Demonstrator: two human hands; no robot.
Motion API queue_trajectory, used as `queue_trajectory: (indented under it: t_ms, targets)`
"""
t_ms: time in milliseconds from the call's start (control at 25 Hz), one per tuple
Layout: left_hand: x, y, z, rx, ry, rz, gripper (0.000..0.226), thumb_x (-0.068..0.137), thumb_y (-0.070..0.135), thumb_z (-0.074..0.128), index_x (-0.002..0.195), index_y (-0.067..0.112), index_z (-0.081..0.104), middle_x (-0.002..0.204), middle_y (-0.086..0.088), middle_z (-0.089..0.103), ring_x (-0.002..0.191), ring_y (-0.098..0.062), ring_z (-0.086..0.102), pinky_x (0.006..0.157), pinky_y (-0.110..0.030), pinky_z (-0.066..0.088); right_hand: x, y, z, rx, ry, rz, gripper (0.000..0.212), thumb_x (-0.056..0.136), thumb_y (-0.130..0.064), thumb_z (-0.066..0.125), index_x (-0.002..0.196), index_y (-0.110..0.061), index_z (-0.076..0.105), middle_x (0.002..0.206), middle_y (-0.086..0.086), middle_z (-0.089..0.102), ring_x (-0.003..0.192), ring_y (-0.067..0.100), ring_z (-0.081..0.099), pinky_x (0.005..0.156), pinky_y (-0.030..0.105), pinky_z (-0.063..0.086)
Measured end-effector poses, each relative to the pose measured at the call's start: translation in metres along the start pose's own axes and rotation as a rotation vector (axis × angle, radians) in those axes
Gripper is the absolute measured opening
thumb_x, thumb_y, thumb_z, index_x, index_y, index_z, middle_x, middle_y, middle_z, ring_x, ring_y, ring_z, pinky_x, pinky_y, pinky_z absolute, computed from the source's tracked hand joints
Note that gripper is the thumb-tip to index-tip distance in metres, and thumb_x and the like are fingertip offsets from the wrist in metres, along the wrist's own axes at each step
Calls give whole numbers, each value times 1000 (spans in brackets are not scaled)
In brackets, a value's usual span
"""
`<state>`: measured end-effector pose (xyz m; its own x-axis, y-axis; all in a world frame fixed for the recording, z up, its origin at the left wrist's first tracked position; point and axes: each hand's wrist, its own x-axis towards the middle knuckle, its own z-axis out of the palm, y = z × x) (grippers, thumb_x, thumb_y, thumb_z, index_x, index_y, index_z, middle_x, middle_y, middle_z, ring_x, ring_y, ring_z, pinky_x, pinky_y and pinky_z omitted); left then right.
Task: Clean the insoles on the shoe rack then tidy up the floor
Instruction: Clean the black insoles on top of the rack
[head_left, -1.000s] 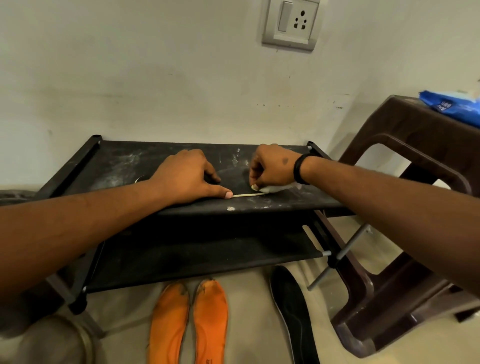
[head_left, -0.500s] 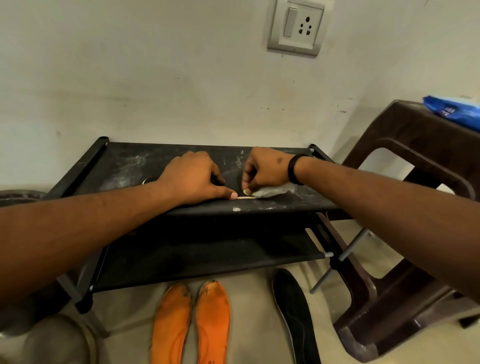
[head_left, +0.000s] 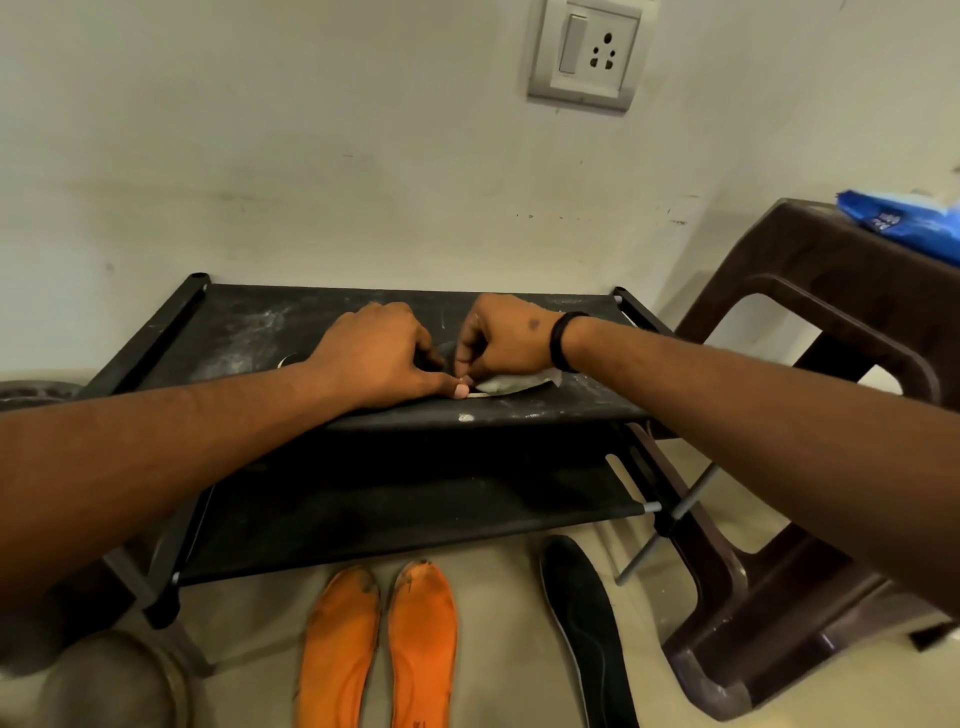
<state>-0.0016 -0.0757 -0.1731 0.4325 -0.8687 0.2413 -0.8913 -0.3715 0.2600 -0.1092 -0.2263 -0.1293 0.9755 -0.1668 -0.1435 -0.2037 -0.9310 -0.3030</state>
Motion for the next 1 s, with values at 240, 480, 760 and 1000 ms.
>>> queue_trajectory:
  t_ms: [240,480,760,1000]
  targets:
    - [3,-3,3,-18,-19,-7,77,54,94,44,94,38,79,96,16,71,102,-15,62,89,-45,53,-1,38,-18,-106,66,187,6,77,-13,77,80,-19,78,80,-5,73,79,10,65,71,25,49]
    - [2,-1,3,-13,-11,0,59,67,85,58,94,38,80,95,13,70,104,-17,61,91,-45,51,30,22,-2,-33,240,214,9,83,-10,72,90,-10,77,95,5,74,92,16,65,76,24,48]
    - [-1,1,-1,28,-40,12,65,65,87,49,99,40,78,88,10,63,100,-19,58,89,-45,49,37,3,7,34,164,83,6,82,-11,73,86,-14,76,87,-2,73,81,9,64,73,20,48]
    - [1,-3,3,-34,-9,-7,76,53,94,43,91,39,79,95,17,71,103,-16,62,91,-48,52,35,41,-17,-223,163,331,14,79,-12,75,91,-6,75,94,11,73,89,24,67,78,34,58]
